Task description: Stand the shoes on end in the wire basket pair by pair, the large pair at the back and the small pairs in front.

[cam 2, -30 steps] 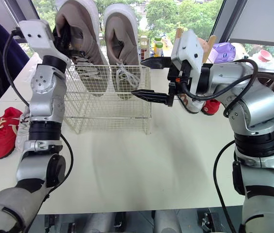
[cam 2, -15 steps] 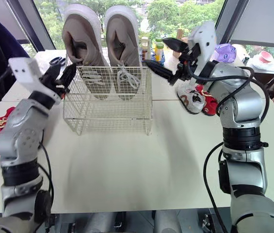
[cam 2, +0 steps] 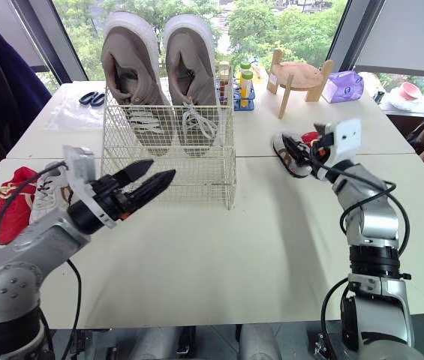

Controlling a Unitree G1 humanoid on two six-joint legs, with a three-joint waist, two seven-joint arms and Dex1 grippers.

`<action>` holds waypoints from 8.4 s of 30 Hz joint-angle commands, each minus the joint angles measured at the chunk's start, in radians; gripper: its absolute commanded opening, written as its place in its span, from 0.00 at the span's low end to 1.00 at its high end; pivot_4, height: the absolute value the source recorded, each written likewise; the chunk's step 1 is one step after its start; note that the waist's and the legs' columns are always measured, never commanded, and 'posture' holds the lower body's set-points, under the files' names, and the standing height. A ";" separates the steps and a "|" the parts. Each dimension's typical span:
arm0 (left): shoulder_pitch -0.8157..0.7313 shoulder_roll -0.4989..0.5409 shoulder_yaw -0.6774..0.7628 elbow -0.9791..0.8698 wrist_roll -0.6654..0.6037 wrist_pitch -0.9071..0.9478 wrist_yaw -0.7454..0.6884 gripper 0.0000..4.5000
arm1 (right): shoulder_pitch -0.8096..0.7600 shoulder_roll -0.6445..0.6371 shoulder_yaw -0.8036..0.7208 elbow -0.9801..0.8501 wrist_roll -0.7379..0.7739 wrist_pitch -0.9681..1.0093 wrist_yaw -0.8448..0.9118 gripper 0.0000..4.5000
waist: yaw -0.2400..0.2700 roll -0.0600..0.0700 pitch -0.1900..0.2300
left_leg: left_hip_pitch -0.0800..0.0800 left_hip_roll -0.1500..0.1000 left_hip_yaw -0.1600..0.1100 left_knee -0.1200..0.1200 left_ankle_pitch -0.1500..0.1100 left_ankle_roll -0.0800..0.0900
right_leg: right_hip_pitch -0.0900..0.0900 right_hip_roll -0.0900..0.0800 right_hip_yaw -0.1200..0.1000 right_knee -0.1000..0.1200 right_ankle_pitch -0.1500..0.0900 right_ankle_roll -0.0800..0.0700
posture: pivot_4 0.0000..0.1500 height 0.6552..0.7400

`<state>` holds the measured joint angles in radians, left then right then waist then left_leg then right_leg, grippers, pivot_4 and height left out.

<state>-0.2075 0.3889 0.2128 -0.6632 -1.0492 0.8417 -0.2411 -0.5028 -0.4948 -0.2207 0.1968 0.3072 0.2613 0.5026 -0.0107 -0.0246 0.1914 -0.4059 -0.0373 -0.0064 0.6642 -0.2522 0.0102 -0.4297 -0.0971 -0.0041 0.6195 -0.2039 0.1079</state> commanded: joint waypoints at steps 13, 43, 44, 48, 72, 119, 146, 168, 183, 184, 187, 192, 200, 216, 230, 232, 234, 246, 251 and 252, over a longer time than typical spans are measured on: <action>0.026 -0.017 -0.130 0.033 0.172 -0.126 -0.049 0.99 | -0.036 -0.013 0.007 0.242 -0.081 -0.158 -0.006 1.00 | 0.000 0.003 -0.001 | 0.000 0.000 0.000 0.000 -0.001 0.002 | 0.001 0.000 0.000 -0.003 0.001 0.001 | 1.00 1.00; -0.101 -0.046 -0.053 0.072 0.120 -0.100 0.027 1.00 | -0.162 0.053 0.020 0.337 -0.060 -0.219 0.036 0.02 | -0.004 0.004 -0.001 | 0.000 0.000 0.000 0.000 -0.001 0.002 | 0.002 0.000 0.000 -0.005 0.001 0.002 | 1.00 1.00; -0.126 -0.049 -0.017 0.078 0.053 -0.090 0.046 1.00 | -0.184 0.042 0.011 0.281 -0.040 -0.195 0.045 0.02 | -0.003 0.006 0.000 | 0.000 0.000 0.000 0.000 -0.001 0.002 | 0.002 0.000 0.000 -0.005 0.002 0.003 | 1.00 1.00; -0.209 -0.038 0.095 0.132 -0.138 -0.094 0.084 1.00 | -0.311 -0.011 -0.110 0.123 0.127 -0.020 0.019 0.02 | 0.000 0.010 0.002 | -0.003 0.000 0.000 0.000 -0.001 0.002 | -0.001 0.000 0.000 -0.005 0.002 0.003 | 1.00 1.00; -0.660 0.280 0.203 0.559 -0.736 0.113 0.117 1.00 | -0.815 -0.274 0.191 -0.183 0.238 0.083 0.732 0.02 | 0.003 0.008 0.004 | -0.003 -0.001 -0.001 -0.001 -0.003 0.004 | -0.001 -0.001 -0.001 -0.006 0.001 0.005 | 1.00 1.00; -0.751 0.261 0.210 0.716 -0.583 0.116 -0.100 0.10 | -0.688 -0.166 0.093 -0.232 0.317 0.249 0.566 0.38 | 0.002 0.008 0.004 | -0.003 -0.001 0.000 -0.003 -0.002 0.003 | -0.003 -0.002 0.000 -0.006 0.001 0.005 | 1.00 1.00; -0.626 0.010 0.215 0.501 -0.502 -0.180 0.022 0.10 | -0.455 0.603 -0.034 -0.420 0.852 0.313 -0.293 0.97 | -0.005 0.008 0.004 | -0.004 -0.001 0.000 -0.012 0.001 -0.002 | -0.009 0.000 0.001 -0.005 0.002 0.003 | 1.00 1.00; -0.546 0.031 0.154 0.442 -0.424 -0.152 0.016 0.30 | -0.475 0.550 -0.040 -0.415 0.935 0.297 -0.328 0.22 | -0.006 0.008 0.004 | -0.004 0.000 0.000 -0.012 0.001 -0.002 | -0.009 0.000 0.001 -0.005 0.002 0.003 | 1.00 1.00; -0.145 0.236 0.187 0.121 -0.522 -0.060 0.226 0.98 | -0.607 0.165 -0.061 -0.180 0.811 0.321 0.004 0.22 | -0.005 0.008 0.004 | -0.004 0.000 0.000 -0.013 0.001 -0.002 | -0.009 0.000 0.001 -0.006 0.002 0.002 | 1.00 1.00; -0.116 0.243 0.192 0.105 -0.529 -0.069 0.246 0.98 | -0.625 0.120 -0.045 -0.136 0.769 0.310 0.069 0.22 | -0.003 0.008 0.004 | -0.004 0.000 0.000 -0.013 0.001 -0.001 | -0.009 0.000 0.001 -0.007 0.002 0.002 | 1.00 1.00; -0.045 0.238 0.201 0.052 -0.517 -0.113 0.295 0.98 | -0.677 -0.004 0.028 -0.013 0.616 0.244 0.279 0.22 | -0.002 0.008 0.004 | -0.004 0.000 0.000 -0.013 0.001 -0.001 | -0.008 0.000 0.000 -0.007 0.000 -0.001 | 1.00 1.00; 0.081 0.221 0.141 -0.045 -0.419 -0.136 0.318 0.98 | -0.764 -0.098 0.159 0.180 0.371 0.078 0.550 0.22 | -0.007 0.008 0.004 | -0.003 0.000 0.001 -0.014 0.000 -0.001 | -0.008 0.000 0.001 -0.008 0.000 0.000 | 1.00 1.00; 0.152 0.216 0.103 -0.082 -0.353 -0.167 0.299 0.98 | -0.791 -0.083 0.290 0.306 0.143 -0.107 0.793 0.22 | 0.000 0.008 0.004 | -0.003 0.000 0.001 -0.014 0.001 -0.001 | -0.008 0.000 0.001 -0.008 0.000 -0.001 | 1.00 1.00; 0.130 0.259 0.067 -0.057 -0.303 -0.162 0.298 1.00 | -0.856 0.014 0.289 0.619 -0.028 -0.310 0.901 0.83 | -0.002 0.008 0.004 | -0.003 0.000 0.001 -0.014 0.001 -0.003 | -0.008 -0.001 0.001 -0.008 0.000 -0.002 | 1.00 1.00; 0.097 0.602 0.336 0.223 -0.327 -0.029 0.304 1.00 | -0.803 -0.150 0.126 0.076 0.291 0.290 0.925 0.98 | -0.002 0.009 0.004 | -0.003 0.001 0.000 -0.016 0.001 -0.003 | -0.011 -0.001 0.001 -0.007 0.000 -0.003 | 1.00 1.00; 0.069 0.711 0.311 0.367 -0.251 0.065 0.349 1.00 | -0.756 -0.176 0.154 -0.060 0.344 0.386 0.939 0.98 | -0.003 0.009 0.004 | -0.003 0.001 0.000 -0.016 0.001 -0.003 | -0.011 -0.001 0.001 -0.007 0.000 -0.003 | 1.00 1.00; 0.023 0.779 0.280 0.475 -0.254 0.168 0.370 1.00 | -0.700 -0.202 0.195 -0.173 0.370 0.446 0.963 0.98 | -0.003 0.009 0.004 | -0.003 0.001 0.000 -0.016 0.001 -0.003 | -0.011 -0.001 0.000 -0.007 0.000 -0.003 | 1.00 1.00; -0.538 0.737 -0.129 0.924 0.048 0.462 0.159 1.00 | -0.490 -0.247 0.281 -0.381 0.351 0.477 0.908 0.98 | 0.000 0.007 0.004 | -0.003 0.000 0.001 -0.015 0.001 -0.003 | -0.010 0.000 -0.001 -0.006 0.002 0.001 | 1.00 1.00; -0.698 0.672 -0.261 1.132 0.223 0.513 0.008 1.00 | -0.448 -0.235 0.249 -0.424 0.373 0.496 0.822 0.98 | -0.001 0.006 0.004 | -0.004 0.000 0.001 -0.015 0.001 -0.004 | -0.011 0.000 -0.001 -0.006 0.002 0.001 | 1.00 1.00; -0.730 0.659 -0.288 1.178 0.263 0.510 -0.024 1.00 | -0.443 -0.232 0.247 -0.431 0.377 0.498 0.812 0.98 | -0.001 0.006 0.004 | -0.004 0.000 0.001 -0.015 0.001 -0.004 | -0.011 0.000 -0.001 -0.006 0.002 0.001 | 1.00 1.00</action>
<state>-0.8964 1.0449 -0.0489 0.4640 -0.8527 1.3478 -0.2112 -0.9415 -0.7275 0.0616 -0.1982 0.6581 0.7586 1.3372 -0.0114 -0.0187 0.1957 -0.4098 -0.0376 -0.0054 0.6490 -0.2508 0.0066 -0.4405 -0.0973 -0.0050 0.6140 -0.2024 0.1091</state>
